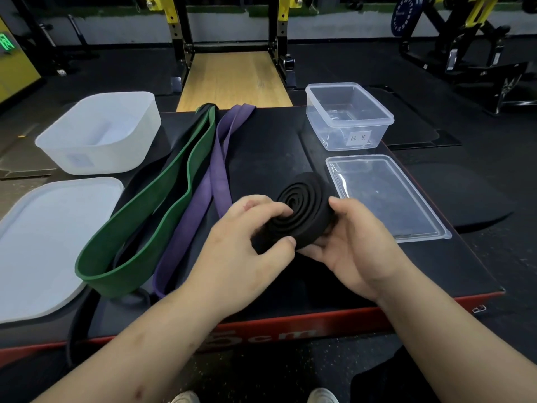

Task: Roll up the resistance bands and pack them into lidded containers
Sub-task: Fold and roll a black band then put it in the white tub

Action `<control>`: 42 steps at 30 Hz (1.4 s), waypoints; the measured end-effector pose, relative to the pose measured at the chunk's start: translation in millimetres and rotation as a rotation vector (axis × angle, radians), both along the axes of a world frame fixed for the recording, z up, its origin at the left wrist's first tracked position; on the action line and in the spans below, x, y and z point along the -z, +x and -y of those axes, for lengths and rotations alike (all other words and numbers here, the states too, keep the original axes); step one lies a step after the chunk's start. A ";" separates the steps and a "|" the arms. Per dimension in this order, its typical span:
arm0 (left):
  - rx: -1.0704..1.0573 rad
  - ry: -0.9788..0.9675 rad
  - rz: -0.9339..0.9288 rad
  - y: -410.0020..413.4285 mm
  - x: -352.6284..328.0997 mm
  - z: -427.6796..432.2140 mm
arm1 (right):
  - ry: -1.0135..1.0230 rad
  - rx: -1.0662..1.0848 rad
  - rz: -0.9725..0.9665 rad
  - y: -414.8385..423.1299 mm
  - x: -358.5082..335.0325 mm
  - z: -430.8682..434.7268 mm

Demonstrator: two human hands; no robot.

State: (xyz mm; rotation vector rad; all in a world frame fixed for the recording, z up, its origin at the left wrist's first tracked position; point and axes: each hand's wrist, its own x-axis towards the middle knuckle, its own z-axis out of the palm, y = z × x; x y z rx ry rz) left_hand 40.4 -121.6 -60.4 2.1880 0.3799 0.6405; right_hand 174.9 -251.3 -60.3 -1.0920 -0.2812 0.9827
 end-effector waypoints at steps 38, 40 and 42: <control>-0.225 0.518 -0.360 7.2 12.4 -24.3 | -0.692 -0.217 1.129 22.9 -5.8 22.8; -0.212 0.482 -0.400 8.4 10.3 -22.4 | -0.692 -0.226 1.126 23.8 -5.1 22.8; -0.187 0.424 -0.431 8.1 10.5 -21.4 | -0.694 -0.242 1.125 25.0 -3.9 22.2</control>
